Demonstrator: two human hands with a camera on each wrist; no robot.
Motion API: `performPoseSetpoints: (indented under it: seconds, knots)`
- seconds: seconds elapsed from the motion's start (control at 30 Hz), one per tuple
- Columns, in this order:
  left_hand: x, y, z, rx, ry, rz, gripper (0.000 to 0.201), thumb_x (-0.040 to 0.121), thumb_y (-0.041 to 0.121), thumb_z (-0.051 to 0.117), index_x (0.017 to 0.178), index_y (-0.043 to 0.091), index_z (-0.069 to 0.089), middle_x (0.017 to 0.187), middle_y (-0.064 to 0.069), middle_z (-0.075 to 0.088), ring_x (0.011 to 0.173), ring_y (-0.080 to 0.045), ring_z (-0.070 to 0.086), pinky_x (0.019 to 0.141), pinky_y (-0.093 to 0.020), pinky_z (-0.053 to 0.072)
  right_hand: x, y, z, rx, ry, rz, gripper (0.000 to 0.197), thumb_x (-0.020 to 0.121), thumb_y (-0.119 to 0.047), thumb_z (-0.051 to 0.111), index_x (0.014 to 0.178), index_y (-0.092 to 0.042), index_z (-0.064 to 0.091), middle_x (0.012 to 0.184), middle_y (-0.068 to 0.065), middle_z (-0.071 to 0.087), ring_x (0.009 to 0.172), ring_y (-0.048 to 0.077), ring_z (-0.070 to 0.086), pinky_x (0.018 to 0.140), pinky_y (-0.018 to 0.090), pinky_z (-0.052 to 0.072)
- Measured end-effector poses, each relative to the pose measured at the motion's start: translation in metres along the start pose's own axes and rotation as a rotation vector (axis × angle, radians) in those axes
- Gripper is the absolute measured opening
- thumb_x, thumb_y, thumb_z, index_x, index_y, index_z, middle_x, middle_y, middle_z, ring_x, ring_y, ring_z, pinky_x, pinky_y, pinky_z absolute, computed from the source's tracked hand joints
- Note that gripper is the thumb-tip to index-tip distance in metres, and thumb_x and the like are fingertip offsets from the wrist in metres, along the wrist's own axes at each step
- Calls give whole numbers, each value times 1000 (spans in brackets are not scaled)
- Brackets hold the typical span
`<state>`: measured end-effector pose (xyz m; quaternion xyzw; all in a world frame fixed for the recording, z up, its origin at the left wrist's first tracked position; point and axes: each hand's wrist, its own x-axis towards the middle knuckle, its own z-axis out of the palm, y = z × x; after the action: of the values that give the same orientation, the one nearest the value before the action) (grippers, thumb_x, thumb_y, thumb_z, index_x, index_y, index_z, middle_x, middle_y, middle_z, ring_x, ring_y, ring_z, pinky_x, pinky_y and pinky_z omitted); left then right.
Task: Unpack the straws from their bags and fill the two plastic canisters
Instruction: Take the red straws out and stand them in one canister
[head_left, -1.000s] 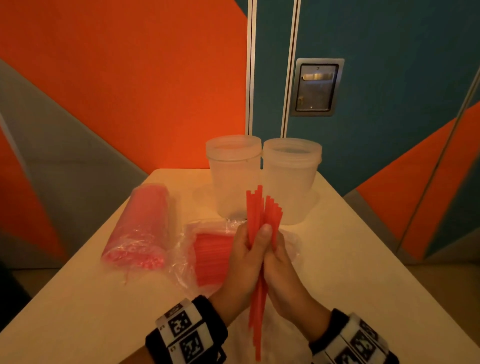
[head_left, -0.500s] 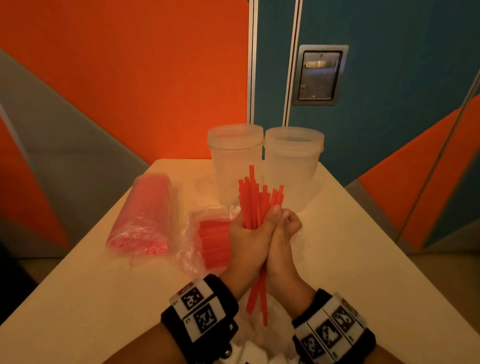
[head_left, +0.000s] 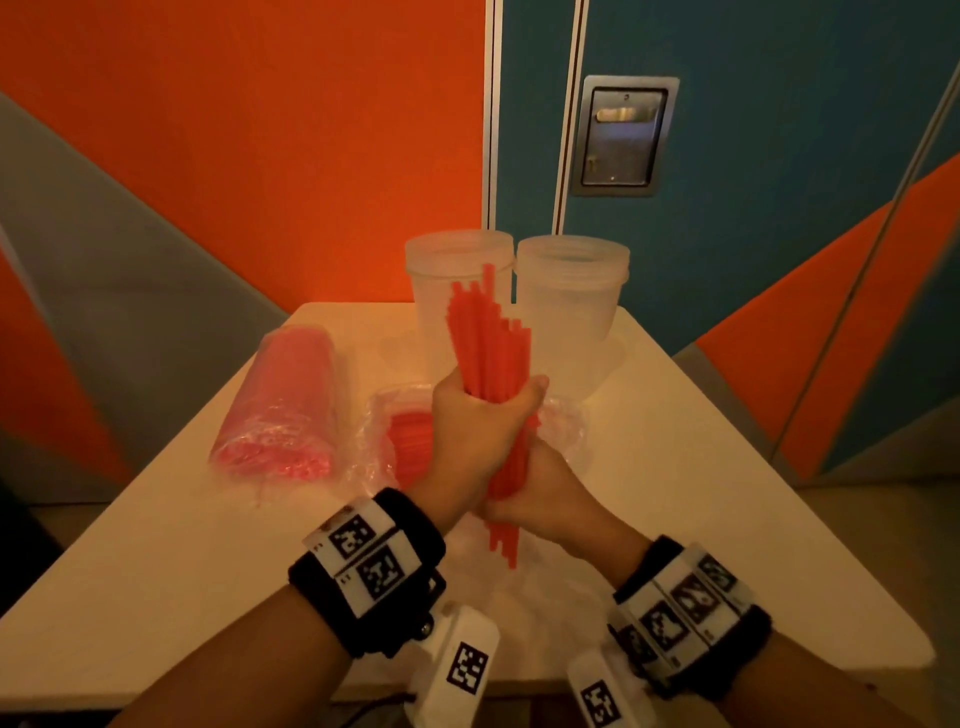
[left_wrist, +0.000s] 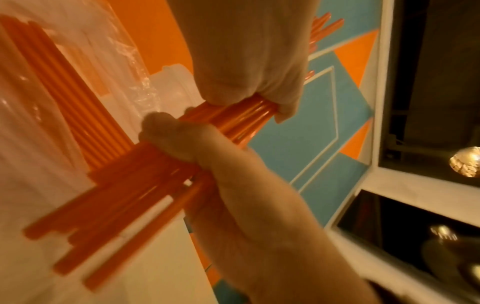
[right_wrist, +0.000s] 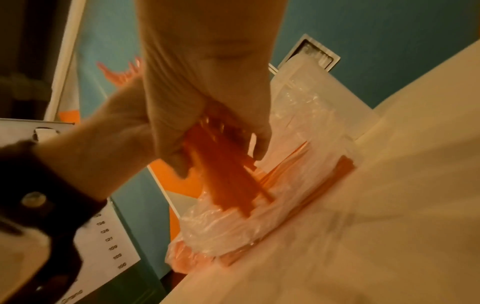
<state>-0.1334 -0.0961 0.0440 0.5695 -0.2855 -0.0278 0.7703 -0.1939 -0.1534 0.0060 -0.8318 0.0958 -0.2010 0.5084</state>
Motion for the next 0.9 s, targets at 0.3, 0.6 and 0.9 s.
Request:
performPoseSetpoints:
  seconds: [0.3, 0.6, 0.9]
  knots:
    - [-20, -21, -3, 155, -149, -38, 64, 60, 6, 81, 104, 38, 45, 96, 14, 64, 88, -6, 66, 77, -26, 56, -2, 2, 27, 548, 308, 166, 27, 92, -3, 39, 95, -9, 65, 85, 5, 67, 69, 6, 67, 63, 15, 54]
    - [-21, -45, -12, 99, -66, -171, 38, 65, 6, 82, 87, 28, 60, 76, 11, 66, 69, -1, 64, 58, -13, 49, -5, 30, 26, 56, -6, 273, 23, 84, 8, 56, 104, 0, 60, 77, 7, 62, 71, 20, 63, 61, 24, 49]
    - [-6, -39, -11, 147, 15, -137, 24, 73, -1, 70, 64, 18, 57, 55, 7, 58, 44, 2, 54, 44, -11, 41, 11, 16, -5, 306, -220, 108, 85, 52, 10, 69, 125, -18, 36, 107, 3, 58, 95, 9, 60, 71, 23, 53]
